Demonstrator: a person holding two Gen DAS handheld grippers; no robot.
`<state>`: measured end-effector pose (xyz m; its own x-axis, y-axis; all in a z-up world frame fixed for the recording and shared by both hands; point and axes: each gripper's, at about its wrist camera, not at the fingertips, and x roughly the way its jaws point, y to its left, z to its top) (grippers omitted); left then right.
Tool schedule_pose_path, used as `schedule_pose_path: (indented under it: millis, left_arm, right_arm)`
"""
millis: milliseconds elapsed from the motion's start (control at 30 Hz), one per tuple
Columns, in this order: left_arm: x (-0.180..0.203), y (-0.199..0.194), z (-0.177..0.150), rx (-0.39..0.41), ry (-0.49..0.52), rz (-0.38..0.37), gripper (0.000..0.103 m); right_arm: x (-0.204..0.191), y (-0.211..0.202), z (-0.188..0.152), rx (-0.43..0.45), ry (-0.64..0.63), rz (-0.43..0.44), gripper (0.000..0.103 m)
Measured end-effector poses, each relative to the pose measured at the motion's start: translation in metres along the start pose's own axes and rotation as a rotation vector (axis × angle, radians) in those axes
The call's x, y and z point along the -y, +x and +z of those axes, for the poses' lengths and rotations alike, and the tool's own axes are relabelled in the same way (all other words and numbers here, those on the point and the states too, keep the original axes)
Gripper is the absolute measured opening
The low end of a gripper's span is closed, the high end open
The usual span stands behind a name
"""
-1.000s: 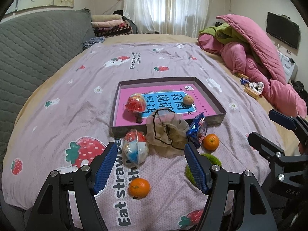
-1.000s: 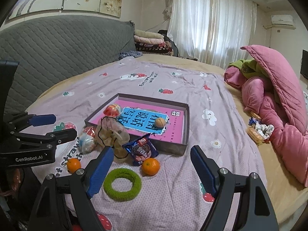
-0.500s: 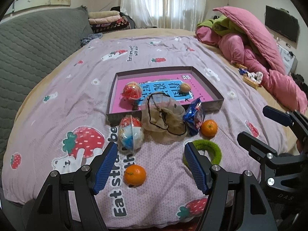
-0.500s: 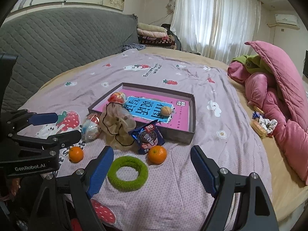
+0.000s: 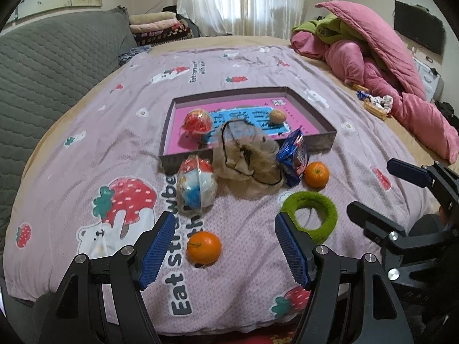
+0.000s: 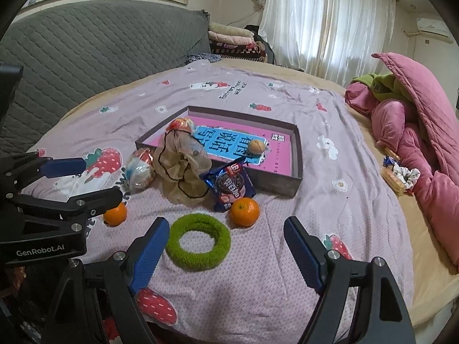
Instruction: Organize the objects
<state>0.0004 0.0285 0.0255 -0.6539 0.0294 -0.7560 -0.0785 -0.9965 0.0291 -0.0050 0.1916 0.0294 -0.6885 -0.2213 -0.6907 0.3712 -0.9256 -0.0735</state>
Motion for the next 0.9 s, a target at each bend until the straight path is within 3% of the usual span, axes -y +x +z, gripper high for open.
schedule_pose_path:
  millis: [900]
  left_arm:
    - [-0.027,0.036,-0.031,-0.092,-0.048,0.017,0.074]
  right_arm:
    - [0.012,0.025,-0.013,-0.049,0.055,-0.006,0.082]
